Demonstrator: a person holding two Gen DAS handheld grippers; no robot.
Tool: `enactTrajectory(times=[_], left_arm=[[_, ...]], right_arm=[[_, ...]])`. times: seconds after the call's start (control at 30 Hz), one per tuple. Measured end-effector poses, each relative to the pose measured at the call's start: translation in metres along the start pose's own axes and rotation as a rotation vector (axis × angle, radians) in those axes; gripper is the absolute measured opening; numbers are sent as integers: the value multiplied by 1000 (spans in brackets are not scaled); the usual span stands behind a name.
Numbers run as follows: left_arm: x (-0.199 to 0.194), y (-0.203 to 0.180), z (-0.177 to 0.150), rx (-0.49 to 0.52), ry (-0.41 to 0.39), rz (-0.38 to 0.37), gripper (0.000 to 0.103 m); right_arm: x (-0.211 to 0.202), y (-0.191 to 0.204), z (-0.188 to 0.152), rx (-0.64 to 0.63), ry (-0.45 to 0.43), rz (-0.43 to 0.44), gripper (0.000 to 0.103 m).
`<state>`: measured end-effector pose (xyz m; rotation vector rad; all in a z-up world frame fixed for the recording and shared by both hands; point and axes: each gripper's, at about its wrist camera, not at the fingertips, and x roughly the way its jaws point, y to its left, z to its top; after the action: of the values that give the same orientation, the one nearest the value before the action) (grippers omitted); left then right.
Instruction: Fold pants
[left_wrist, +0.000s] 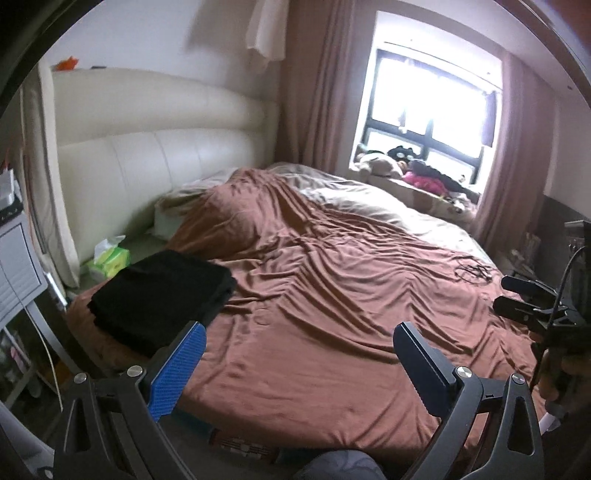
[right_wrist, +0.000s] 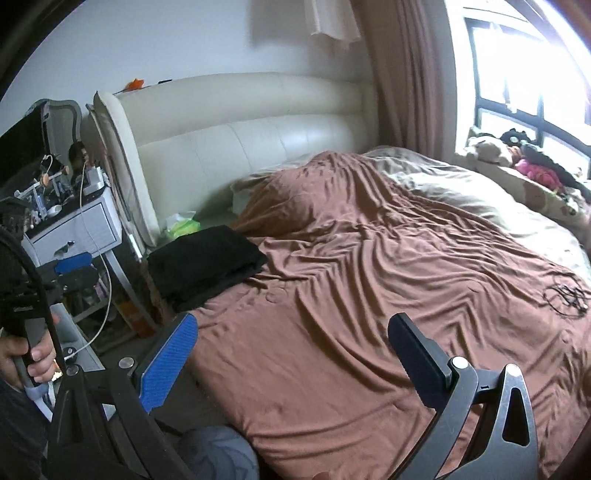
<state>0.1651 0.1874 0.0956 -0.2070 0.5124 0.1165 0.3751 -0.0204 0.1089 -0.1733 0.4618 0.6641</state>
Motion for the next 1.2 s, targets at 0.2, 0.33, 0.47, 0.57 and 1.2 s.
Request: enactTrajectory(times=[0.2, 0.33, 0.47, 0.57, 1.2], left_arm=[[-19, -28, -15, 23, -14, -35, 102], [-31, -44, -28, 34, -31, -53, 102], [-42, -57, -41, 36, -52, -82, 102], [-48, -69, -48, 63, -60, -98, 102], [-85, -102, -105, 114, -74, -127, 102]], right_arm=[[-42, 7, -24, 13, -34, -31, 103], [-69, 7, -42, 27, -52, -64, 103], [-94, 8, -60, 48, -74, -79, 103], [-113, 9, -73, 65, -98, -110, 103], [-167, 46, -159, 91, -124, -198, 103]])
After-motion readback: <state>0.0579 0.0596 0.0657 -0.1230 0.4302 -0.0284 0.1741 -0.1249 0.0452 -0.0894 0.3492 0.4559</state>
